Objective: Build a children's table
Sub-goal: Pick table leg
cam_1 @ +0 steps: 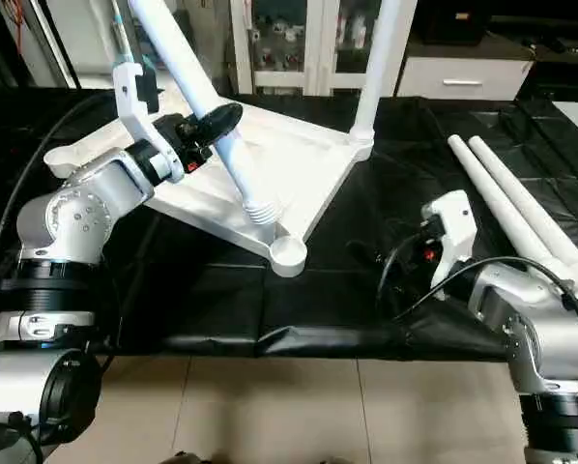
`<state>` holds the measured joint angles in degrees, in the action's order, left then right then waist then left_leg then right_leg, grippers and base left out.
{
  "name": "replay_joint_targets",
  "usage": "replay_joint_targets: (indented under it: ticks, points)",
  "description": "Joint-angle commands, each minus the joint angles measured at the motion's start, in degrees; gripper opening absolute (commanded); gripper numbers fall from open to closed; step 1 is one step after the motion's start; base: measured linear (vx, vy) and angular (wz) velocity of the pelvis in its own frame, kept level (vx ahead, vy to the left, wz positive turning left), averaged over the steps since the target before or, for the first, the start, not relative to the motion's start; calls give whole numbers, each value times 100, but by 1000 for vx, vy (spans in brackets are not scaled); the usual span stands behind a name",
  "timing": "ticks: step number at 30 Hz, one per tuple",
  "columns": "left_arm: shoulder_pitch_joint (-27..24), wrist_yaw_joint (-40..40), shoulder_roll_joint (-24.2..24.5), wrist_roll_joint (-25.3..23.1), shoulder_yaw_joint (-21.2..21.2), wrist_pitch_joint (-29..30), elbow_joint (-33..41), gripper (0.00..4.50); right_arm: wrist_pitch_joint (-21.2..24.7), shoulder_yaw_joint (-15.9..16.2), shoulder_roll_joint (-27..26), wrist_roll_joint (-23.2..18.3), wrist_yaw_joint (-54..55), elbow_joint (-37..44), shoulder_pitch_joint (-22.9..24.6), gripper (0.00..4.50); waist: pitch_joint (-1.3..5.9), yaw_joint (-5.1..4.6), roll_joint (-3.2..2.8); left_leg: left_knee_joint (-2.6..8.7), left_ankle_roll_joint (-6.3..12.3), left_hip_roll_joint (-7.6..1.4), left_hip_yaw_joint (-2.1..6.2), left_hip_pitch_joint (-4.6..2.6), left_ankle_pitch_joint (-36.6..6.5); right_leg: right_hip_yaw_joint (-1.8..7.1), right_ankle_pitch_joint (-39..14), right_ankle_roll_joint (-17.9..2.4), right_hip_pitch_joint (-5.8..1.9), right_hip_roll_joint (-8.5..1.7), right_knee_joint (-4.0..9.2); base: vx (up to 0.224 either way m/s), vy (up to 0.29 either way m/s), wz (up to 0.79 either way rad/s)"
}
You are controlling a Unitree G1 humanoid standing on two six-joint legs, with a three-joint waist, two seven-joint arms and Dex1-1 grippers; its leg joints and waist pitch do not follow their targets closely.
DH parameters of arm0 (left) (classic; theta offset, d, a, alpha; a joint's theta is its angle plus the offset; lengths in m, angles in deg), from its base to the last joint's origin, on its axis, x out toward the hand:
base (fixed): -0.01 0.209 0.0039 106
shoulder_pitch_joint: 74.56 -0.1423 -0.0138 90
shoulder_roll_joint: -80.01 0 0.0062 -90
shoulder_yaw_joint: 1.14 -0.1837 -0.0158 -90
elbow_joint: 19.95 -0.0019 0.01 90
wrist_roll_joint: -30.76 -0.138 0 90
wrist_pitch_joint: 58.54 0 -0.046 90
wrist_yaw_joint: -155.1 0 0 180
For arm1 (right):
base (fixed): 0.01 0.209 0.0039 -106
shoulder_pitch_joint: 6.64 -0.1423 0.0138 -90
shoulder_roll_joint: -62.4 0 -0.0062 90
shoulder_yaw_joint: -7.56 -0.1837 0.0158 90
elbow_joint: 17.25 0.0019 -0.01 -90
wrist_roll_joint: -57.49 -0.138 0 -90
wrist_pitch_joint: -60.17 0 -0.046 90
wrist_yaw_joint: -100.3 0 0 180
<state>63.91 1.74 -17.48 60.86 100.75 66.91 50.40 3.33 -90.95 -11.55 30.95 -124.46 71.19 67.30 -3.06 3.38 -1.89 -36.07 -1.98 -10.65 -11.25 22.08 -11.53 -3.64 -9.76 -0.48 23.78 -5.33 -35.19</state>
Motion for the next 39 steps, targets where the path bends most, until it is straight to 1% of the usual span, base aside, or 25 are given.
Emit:
replay_joint_targets:
  ticks: [1, 3, 5, 7, 8, 9, 11, 12, 15, 16, 17, 18, 19, 20, 21, 22, 23, 24, 27, 28, 30, 32, 35, 36, 39]
  points:
    - [84, 122, 0, 39, -138, 109, 91, 187, 172, -111, -73, -380, -69, 272, -199, 450, 444, 29, 177, 360, 694, -179, 89, -81, -268, 192, -851, -1365, -356, -262, 358, 0, 0, 0]
    - [-24, 451, -7, 227, -267, 298, 358, 187, 273, -164, -180, -602, -31, 273, -419, 450, 442, 28, 158, 369, 661, -191, 95, -85, -266, 189, -948, -1344, -336, -269, 354, 0, 0, 0]
    - [-59, 572, 9, 280, -308, 338, 426, 187, 286, -178, -190, -622, -52, 253, -448, 450, 443, 33, 168, 369, 618, -197, 86, -94, -243, 193, -910, -1374, -325, -262, 348, 0, 0, 0]
    - [-104, 747, 45, 336, -374, 380, 503, 187, 304, -189, -194, -634, -101, 238, -469, 450, 444, 49, 154, 368, 600, -198, 84, -94, -218, 199, -867, -1374, -325, -266, 344, 0, 0, 0]
    - [-147, 978, 104, 391, -462, 428, 574, 187, 383, -199, -170, -714, -222, 263, -475, 450, 444, 60, 168, 369, 602, -187, 81, -98, -214, 198, -846, -1380, -329, -261, 345, 0, 0, 0]
    - [-218, 1352, 221, 485, -604, 552, 680, 187, 580, -203, -105, -916, -450, 343, -469, 450, 449, 70, 181, 375, 609, -193, 87, -93, -204, 201, -812, -1371, -343, -267, 321, 0, 0, 0]
    - [-233, 1441, 248, 503, -634, 585, 701, 187, 639, -200, -79, -991, -487, 368, -466, 450, 443, 66, 172, 377, 624, -192, 83, -95, -202, 202, -824, -1366, -329, -258, 334, 0, 0, 0]
    - [-240, 1557, 278, 494, -681, 562, 713, 187, 716, -187, -28, -1073, -562, 388, -477, 450, 441, 57, 224, 374, 617, -196, 73, -93, -211, 205, -830, -1353, -332, -260, 341, 0, 0, 0]
    - [-259, 1979, 355, 572, -821, 543, 811, 187, 972, -66, 190, -1275, -914, 394, -566, 450, 434, 88, 200, 384, 538, -202, 78, -113, -283, 207, -1029, -1310, -326, -270, 352, 0, 0, 0]
    - [-270, 2143, 394, 597, -894, 542, 863, 187, 1060, -16, 253, -1338, -1033, 383, -623, 450, 432, 97, 229, 392, 510, -207, 86, -108, -300, 206, -1032, -1311, -339, -275, 334, 0, 0, 0]
    - [-286, 2308, 449, 595, -1007, 543, 933, 187, 1215, 19, 287, -1466, -1149, 373, -715, 450, 427, 98, 216, 400, 502, -215, 88, -117, -313, 208, -1040, -1311, -329, -275, 344, 0, 0, 0]
    - [-302, 2435, 502, 576, -1113, 553, 994, 187, 1360, 48, 299, -1572, -1242, 388, -795, 450, 417, 79, 223, 401, 473, -216, 86, -99, -321, 208, -1020, -1303, -331, -277, 339, 0, 0, 0]
    - [-299, 2604, 561, 520, -1266, 521, 1034, 187, 1528, 223, 380, -1612, -1464, 461, -902, 450, 418, 70, 260, 402, 469, -212, 80, -107, -330, 209, -1028, -1293, -328, -273, 345, 0, 0, 0]
    - [-296, 2639, 572, 510, -1292, 513, 1035, 187, 1554, 269, 404, -1603, -1516, 481, -919, 450, 410, 62, 243, 402, 443, -222, 80, -112, -342, 218, -1030, -1296, -323, -281, 341, 0, 0, 0]
    - [-291, 2646, 572, 506, -1300, 511, 1033, 187, 1549, 291, 411, -1589, -1530, 485, -924, 450, 413, 62, 245, 401, 417, -223, 79, -111, -341, 223, -1007, -1298, -327, -288, 339, 0, 0, 0]
    - [-254, 2711, 572, 473, -1368, 495, 1016, 187, 1506, 474, 469, -1469, -1641, 515, -971, 450, 418, 60, 257, 400, 399, -226, 79, -113, -344, 221, -992, -1302, -326, -286, 336, 0, 0, 0]
    - [-194, 2888, 562, 432, -1503, 486, 1025, 187, 1428, 761, 505, -1292, -1775, 513, -1107, 450, 419, 57, 278, 401, 390, -223, 79, -109, -321, 219, -968, -1302, -334, -283, 336, 0, 0, 0]
    - [-173, 2983, 566, 404, -1582, 471, 1041, 187, 1377, 882, 517, -1210, -1835, 496, -1177, 450, 419, 50, 293, 405, 358, -225, 78, -110, -289, 220, -943, -1307, -327, -278, 326, 0, 0, 0]
    - [-132, 3091, 568, 308, -1767, 415, 1069, 187, 1259, 1155, 533, -1009, -1941, 443, -1337, 450, 416, 59, 289, 406, 295, -233, 77, -118, -332, 234, -948, -1322, -325, -297, 323, 0, 0, 0]
    - [-118, 3109, 570, 275, -1814, 394, 1067, 187, 1239, 1217, 533, -962, -1959, 418, -1373, 450, 417, 61, 325, 406, 292, -231, 76, -114, -318, 234, -904, -1333, -329, -295, 311, 0, 0, 0]
    - [-97, 3141, 576, 227, -1881, 362, 1059, 187, 1200, 1310, 536, -886, -1999, 376, -1423, 450, 418, 75, 309, 403, 300, -234, 77, -110, -284, 240, -817, -1345, -332, -303, 300, 0, 0, 0]
    - [-88, 3238, 616, 190, -2006, 339, 1094, 187, 1141, 1503, 552, -731, -2067, 262, -1518, 450, 424, 73, 311, 403, 288, -231, 82, -117, -265, 233, -751, -1367, -331, -294, 287, 0, 0, 0]
    - [-85, 3285, 637, 160, -2057, 319, 1105, 187, 1076, 1592, 557, -652, -2089, 164, -1544, 450, 423, 75, 320, 403, 273, -235, 79, -117, -313, 237, -746, -1400, -333, -299, 288, 0, 0, 0]
    - [-81, 3335, 652, 130, -2093, 297, 1102, 187, 1028, 1641, 554, -589, -2112, 80, -1565, 431, 420, 71, 321, 404, 256, -230, 77, -120, -346, 236, -780, -1404, -333, -296, 295, 0, 0, 0]
    - [-90, 3426, 698, 96, -2157, 280, 1137, 187, 973, 1682, 528, -533, -2120, 12, -1590, 413, 426, 82, 310, 406, 246, -236, 79, -123, -335, 241, -715, -1415, -340, -294, 284, 0, 0, 0]
